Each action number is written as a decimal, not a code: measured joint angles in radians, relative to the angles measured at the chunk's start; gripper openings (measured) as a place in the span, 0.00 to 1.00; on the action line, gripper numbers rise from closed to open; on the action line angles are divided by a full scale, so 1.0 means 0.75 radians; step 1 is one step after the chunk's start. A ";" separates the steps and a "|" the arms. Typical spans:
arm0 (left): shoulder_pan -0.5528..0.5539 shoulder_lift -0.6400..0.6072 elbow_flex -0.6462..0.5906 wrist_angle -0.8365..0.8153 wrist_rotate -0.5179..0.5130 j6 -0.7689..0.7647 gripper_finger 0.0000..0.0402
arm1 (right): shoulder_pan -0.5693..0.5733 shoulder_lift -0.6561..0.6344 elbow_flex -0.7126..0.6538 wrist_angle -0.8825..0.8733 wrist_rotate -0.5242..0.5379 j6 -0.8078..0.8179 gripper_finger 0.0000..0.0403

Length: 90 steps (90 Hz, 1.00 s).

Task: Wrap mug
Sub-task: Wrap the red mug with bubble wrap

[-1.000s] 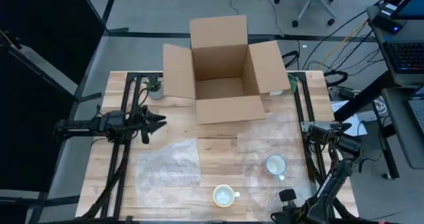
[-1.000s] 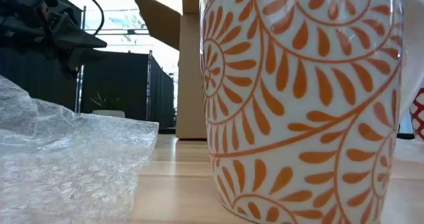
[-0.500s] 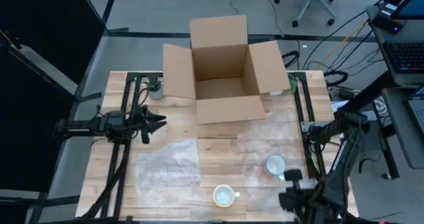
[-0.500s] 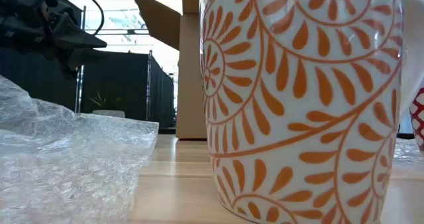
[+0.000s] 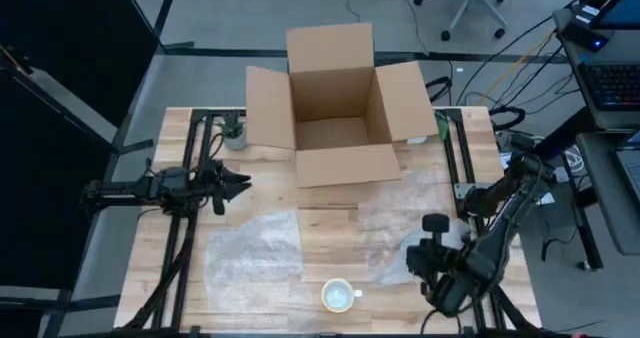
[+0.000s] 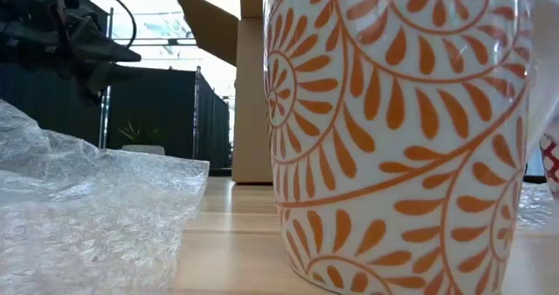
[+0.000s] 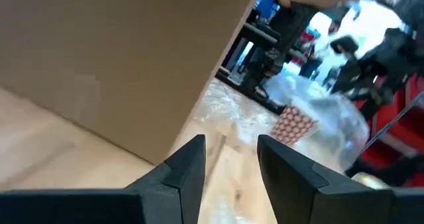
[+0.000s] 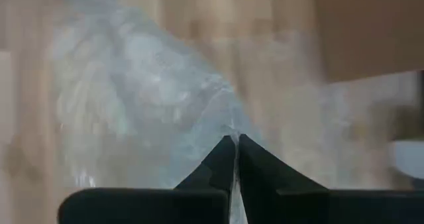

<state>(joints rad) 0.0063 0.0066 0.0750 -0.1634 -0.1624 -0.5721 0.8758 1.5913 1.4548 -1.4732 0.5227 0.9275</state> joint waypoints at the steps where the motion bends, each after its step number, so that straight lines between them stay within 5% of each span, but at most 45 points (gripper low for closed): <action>1: 0.000 0.000 0.000 0.001 0.004 -0.003 0.32 | -0.005 0.000 0.000 -0.004 0.007 0.004 0.00; 29: -0.012 0.001 0.000 0.269 0.171 -0.029 0.32 | -0.138 0.000 -0.200 -0.023 0.034 0.110 0.08; 64: -0.039 0.092 0.003 0.359 0.140 0.021 0.32 | -0.214 0.000 -0.262 0.063 0.050 0.095 0.44; 90: -0.060 0.289 0.028 0.539 0.071 0.039 0.32 | -0.297 0.000 -0.262 0.103 0.118 0.010 0.54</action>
<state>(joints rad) -0.0387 0.2237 0.0962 0.2408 -0.1091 -0.5430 0.6529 1.5913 1.2579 -1.3958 0.6113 0.9349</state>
